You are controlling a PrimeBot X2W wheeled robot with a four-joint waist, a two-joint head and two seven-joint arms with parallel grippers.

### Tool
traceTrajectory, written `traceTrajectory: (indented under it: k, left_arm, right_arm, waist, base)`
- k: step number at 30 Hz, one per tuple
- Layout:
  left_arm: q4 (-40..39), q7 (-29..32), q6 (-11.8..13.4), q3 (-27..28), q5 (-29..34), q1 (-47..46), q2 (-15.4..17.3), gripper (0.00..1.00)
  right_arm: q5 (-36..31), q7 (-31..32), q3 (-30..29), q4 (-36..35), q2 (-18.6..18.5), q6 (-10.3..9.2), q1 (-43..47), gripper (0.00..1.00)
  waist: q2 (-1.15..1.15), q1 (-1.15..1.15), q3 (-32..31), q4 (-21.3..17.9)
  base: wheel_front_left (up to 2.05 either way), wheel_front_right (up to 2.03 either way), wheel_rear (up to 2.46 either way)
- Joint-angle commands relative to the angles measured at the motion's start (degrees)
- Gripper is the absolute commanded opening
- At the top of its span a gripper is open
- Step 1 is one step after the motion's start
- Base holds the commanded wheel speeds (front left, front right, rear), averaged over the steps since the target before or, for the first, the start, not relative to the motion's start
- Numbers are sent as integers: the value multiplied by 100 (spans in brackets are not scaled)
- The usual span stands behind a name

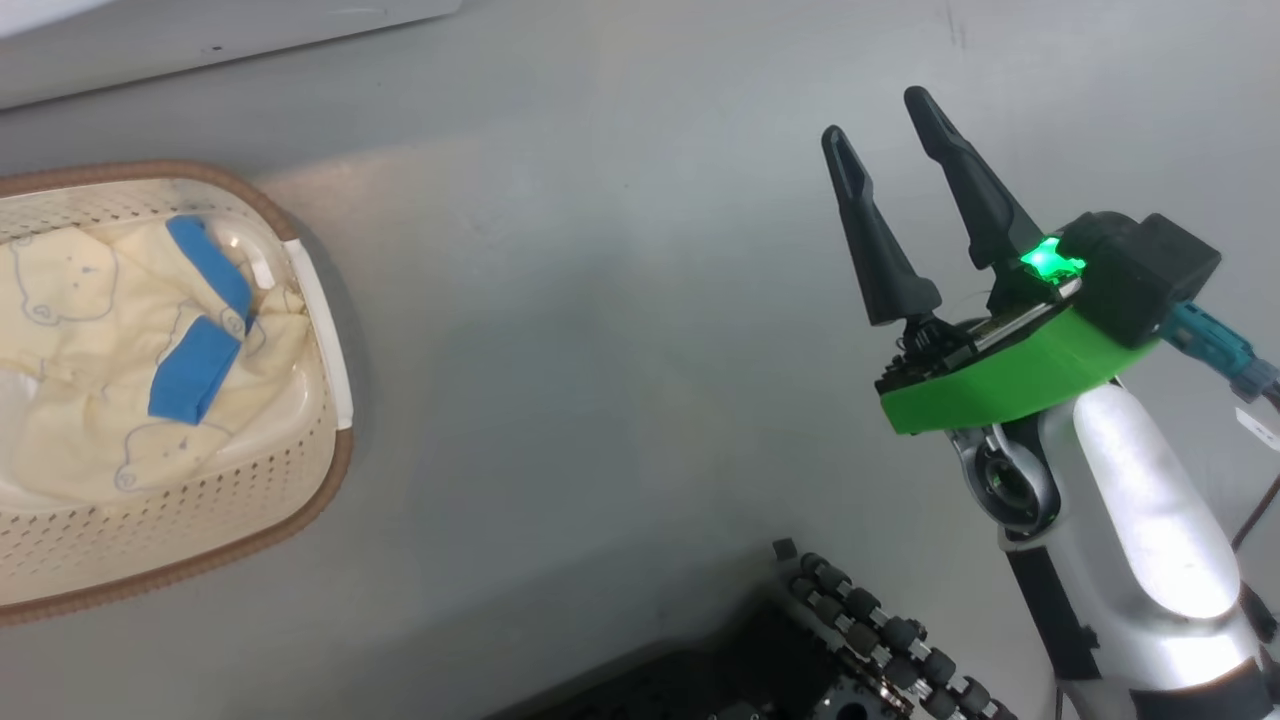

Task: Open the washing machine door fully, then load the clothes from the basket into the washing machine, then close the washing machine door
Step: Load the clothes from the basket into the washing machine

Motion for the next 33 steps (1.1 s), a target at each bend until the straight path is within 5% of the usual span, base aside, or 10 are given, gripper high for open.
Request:
traceTrajectory:
  k: [1, 16, 33]
  left_arm:
    - [-80, -81, 18, 115, -63, 76, 168, 100]
    - [-580, -838, 363, 190, -92, 1872, -327, 100]
    - [-4438, -845, 1223, 1260, 684, 5620, -957, 100]
  right_arm:
    - [-27, -54, -6, -140, -30, -16, 144, 100]
    - [-403, -54, -558, -43, -30, -16, 506, 100]
    - [-905, 219, -961, -96, -30, -16, 1086, 100]
  waist:
    - [0, 0, -95, 69]
    - [0, 0, -1078, 595]
    - [0, 0, -2383, 1213]
  base:
    - [0, 0, 0]
    - [0, 0, 0]
    - [0, 0, 0]
